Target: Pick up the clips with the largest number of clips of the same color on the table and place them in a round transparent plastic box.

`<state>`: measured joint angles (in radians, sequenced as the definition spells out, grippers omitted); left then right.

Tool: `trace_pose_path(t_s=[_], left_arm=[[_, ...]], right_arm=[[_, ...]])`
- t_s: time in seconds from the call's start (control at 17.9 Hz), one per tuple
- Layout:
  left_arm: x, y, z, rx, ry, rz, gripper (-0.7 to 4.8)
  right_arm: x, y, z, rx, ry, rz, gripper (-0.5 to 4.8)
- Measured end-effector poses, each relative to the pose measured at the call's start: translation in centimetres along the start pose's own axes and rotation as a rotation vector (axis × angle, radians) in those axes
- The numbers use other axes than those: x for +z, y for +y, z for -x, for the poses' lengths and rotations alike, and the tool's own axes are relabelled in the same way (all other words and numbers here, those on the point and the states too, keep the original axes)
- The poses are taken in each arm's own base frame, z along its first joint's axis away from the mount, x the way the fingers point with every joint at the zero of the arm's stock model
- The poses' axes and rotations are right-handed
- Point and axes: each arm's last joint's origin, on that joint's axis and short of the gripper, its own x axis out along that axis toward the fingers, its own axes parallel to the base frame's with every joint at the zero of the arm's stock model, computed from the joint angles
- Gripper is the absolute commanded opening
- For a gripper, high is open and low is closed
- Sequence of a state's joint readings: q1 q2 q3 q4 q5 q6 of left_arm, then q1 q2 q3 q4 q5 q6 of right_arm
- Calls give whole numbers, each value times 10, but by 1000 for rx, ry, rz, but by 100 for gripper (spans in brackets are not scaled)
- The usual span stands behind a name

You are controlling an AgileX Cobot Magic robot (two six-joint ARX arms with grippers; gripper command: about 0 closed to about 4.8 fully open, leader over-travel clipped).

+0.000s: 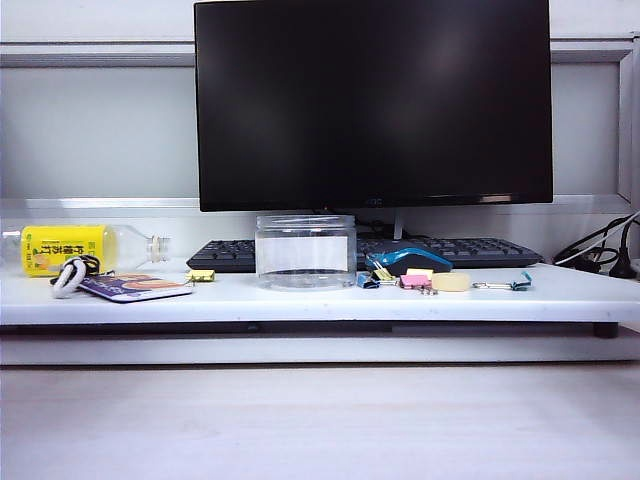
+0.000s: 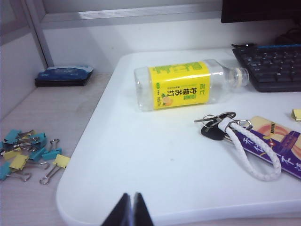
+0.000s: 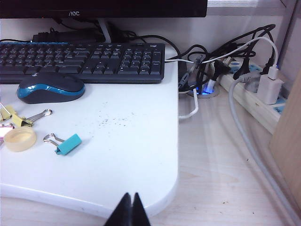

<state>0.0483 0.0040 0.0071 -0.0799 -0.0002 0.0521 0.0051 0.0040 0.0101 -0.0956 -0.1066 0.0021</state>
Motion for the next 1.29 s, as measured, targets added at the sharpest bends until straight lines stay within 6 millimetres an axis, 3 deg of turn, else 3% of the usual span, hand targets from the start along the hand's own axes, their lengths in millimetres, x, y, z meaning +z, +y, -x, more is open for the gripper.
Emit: trace_pose_path(t_s=[0.56,0.67,0.78,1.06,1.18,1.29], left_arm=[[0,0,0,0,0,2,22],[0,0,0,-6,0,130,22],[0,-2,0,-69,9,368,23],[0,-5,0,-164,36,556,23],[0,-6,1,-221,58,627,23],[1,-10,2,-357,101,657,26]], right_arm=[[0,0,0,0,1,3,-1],[0,0,0,1,1,1,-1],[0,0,0,15,2,-95,-1],[0,1,0,30,4,-400,-1],[2,3,0,107,12,-527,0],[9,8,2,300,-11,-522,0]])
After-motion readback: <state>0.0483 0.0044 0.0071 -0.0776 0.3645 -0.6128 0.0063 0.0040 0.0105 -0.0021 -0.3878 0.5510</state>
